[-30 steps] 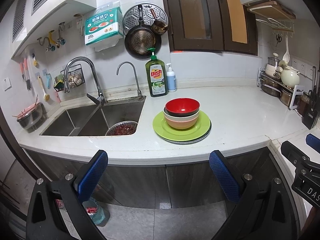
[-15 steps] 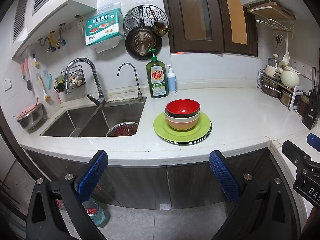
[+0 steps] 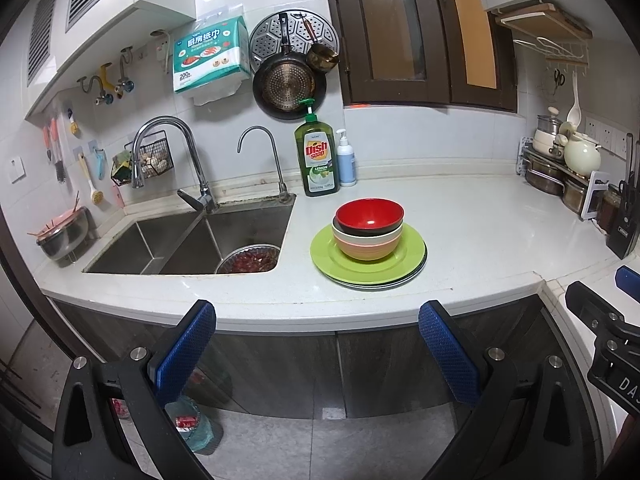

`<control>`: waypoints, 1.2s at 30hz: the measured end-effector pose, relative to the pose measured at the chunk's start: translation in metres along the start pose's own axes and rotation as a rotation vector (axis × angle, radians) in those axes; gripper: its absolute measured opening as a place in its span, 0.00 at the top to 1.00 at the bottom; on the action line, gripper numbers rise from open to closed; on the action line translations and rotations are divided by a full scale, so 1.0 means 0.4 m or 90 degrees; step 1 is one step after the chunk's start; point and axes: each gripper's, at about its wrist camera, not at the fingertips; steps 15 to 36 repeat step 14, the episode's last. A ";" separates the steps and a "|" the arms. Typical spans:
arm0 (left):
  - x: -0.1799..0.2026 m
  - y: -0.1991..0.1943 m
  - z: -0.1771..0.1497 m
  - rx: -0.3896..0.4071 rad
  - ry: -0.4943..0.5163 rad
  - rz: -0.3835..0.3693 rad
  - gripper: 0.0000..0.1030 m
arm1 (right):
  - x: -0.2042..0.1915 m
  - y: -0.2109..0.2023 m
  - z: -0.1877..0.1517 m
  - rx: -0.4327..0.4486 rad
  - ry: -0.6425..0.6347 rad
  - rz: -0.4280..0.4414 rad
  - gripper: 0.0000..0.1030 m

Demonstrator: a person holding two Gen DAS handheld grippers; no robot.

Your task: Organize plates and bowls

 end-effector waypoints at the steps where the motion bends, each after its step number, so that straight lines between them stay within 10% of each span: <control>1: 0.000 0.000 0.000 0.000 -0.001 0.001 0.00 | 0.000 0.000 0.000 -0.001 0.000 0.001 0.18; 36: 0.001 -0.002 0.001 0.001 -0.003 0.003 0.00 | 0.002 -0.004 0.002 0.000 -0.001 0.002 0.18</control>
Point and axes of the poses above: each gripper's, at about its wrist camera, not at the fingertips, and y roughly the way its jaws point, x to its right, z to its top, and after that the axes turned 7 degrees about y, right-handed
